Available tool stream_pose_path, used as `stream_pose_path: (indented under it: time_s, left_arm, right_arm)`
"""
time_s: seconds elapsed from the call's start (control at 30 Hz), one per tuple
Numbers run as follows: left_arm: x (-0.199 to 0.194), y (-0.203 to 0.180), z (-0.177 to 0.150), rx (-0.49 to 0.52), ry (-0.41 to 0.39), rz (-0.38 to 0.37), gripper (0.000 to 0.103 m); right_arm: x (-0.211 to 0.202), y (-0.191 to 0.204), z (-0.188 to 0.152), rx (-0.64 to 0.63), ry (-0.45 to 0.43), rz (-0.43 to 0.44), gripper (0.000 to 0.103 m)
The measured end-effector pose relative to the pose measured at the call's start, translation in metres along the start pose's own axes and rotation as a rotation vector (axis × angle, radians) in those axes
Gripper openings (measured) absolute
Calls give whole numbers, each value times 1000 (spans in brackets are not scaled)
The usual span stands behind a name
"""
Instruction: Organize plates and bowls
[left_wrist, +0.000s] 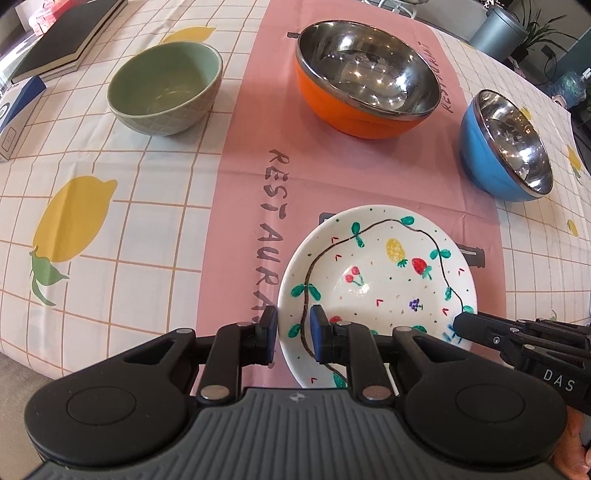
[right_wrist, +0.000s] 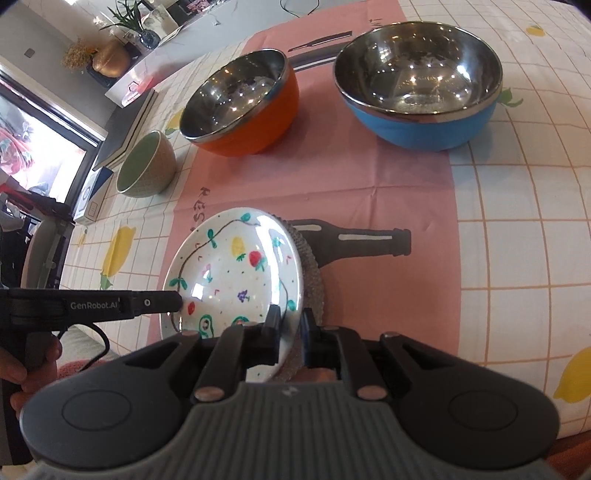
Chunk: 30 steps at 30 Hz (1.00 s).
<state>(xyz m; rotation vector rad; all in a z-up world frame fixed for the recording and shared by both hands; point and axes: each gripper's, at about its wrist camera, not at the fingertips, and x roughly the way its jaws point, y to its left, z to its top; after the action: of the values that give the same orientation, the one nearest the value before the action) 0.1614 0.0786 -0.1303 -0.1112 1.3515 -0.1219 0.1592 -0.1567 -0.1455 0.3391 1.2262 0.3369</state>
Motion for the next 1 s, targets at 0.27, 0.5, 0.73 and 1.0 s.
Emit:
stream_pose_path:
  time_s: [0.27, 0.5, 0.73, 1.0]
  left_arm:
    - [2, -2, -1, 14, 1, -2, 21]
    - [2, -4, -1, 31, 4, 13, 21]
    - [2, -3, 0, 31, 5, 15, 21]
    - [-16, -4, 0, 63, -72, 15, 28]
  right_arm:
    - [-3, 1, 1, -22, -4, -26, 10]
    - [0, 20, -1, -125, -2, -91, 11]
    - [5, 30, -1, -223, 13, -160, 7]
    - [-6, 24, 0, -207, -13, -138, 13]
